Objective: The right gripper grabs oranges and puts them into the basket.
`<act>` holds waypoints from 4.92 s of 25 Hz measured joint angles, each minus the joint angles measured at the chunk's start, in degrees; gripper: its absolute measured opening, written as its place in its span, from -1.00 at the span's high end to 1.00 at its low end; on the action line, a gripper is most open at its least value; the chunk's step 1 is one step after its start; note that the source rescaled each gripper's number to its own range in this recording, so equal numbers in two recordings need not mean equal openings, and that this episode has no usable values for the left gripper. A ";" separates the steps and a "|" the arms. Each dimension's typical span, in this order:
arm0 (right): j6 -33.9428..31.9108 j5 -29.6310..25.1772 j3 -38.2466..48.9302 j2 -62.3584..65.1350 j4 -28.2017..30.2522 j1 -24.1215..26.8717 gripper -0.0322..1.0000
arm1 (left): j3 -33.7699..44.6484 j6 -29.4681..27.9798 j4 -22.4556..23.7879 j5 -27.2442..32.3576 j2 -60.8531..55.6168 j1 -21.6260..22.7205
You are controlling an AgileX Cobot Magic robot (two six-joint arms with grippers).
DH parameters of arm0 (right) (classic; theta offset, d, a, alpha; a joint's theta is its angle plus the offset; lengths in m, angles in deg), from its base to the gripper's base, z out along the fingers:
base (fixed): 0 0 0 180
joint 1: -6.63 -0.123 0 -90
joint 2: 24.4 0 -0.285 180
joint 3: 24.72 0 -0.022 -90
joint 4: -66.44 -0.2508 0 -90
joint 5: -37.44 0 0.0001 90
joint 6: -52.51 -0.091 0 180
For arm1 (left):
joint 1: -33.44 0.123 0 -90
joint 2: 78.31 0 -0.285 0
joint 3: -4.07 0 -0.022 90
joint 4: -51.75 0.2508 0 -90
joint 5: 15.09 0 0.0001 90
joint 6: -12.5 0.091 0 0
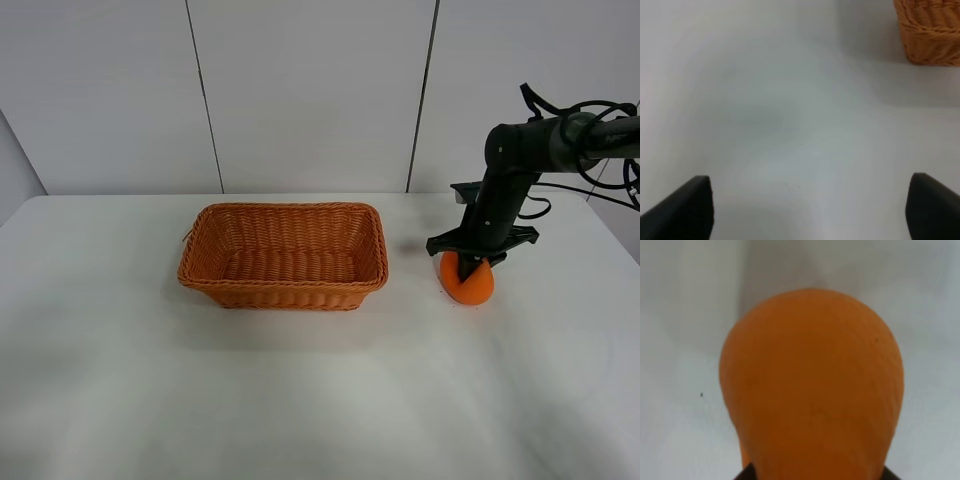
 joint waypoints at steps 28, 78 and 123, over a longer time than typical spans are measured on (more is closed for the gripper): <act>2.00 -14.50 -24.44 8.98 -0.38 -12.18 0.93 | 0.00 0.00 0.00 0.00 0.00 0.00; 0.87 -14.46 -47.12 -8.74 -1.07 -10.60 -0.96 | 0.00 0.00 0.00 0.00 0.00 0.00; 1.77 -11.42 48.28 74.04 -2.79 6.27 -0.96 | 0.00 0.00 0.00 0.00 0.00 0.00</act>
